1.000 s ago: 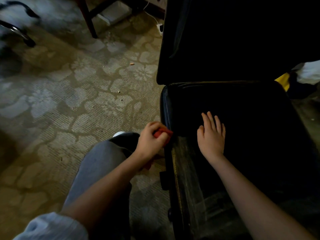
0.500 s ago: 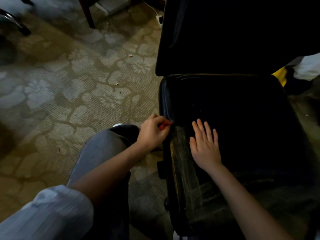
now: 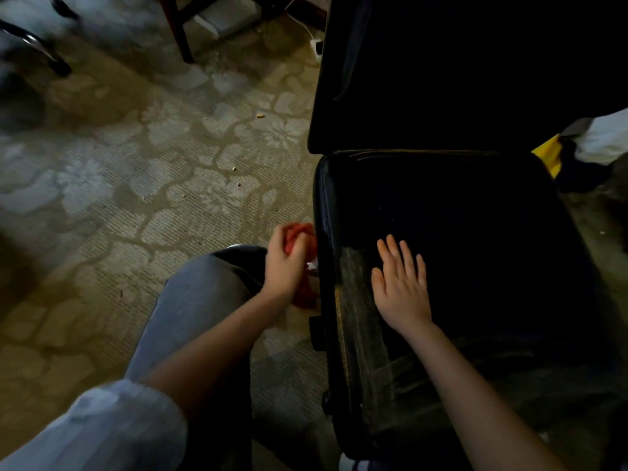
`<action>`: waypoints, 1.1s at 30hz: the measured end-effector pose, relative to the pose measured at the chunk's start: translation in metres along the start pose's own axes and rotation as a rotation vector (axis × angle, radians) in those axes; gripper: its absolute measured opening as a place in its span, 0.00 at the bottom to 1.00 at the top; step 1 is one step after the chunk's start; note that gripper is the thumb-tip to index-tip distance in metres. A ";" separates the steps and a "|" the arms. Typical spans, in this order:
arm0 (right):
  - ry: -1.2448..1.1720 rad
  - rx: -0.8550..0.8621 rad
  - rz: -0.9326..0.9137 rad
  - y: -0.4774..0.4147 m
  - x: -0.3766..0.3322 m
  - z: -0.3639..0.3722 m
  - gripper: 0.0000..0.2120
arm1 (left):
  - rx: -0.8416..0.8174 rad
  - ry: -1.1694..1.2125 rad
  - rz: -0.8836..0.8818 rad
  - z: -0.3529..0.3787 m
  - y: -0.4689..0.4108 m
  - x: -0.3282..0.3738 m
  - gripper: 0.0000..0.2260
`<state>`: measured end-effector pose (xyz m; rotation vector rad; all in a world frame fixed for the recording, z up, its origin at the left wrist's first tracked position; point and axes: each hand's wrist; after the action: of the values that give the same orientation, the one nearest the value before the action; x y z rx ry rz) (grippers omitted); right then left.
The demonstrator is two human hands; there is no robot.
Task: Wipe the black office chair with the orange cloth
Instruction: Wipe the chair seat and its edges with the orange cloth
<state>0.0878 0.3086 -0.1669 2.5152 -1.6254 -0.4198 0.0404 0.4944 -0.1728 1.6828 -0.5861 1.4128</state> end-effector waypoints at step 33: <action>0.040 -0.116 0.057 -0.004 -0.007 -0.009 0.25 | 0.024 0.383 -0.103 0.016 0.075 -0.041 0.15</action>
<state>0.0917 0.3158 -0.1581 2.3727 -1.6050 -0.4407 -0.0202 0.4341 -0.1891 1.3874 -0.2641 1.6166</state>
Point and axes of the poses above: each hand's wrist, its own y-axis away from the middle knuckle, its own z-axis out of the palm, x = y × z, and after that the axes turned 3 degrees about -x, right-handed
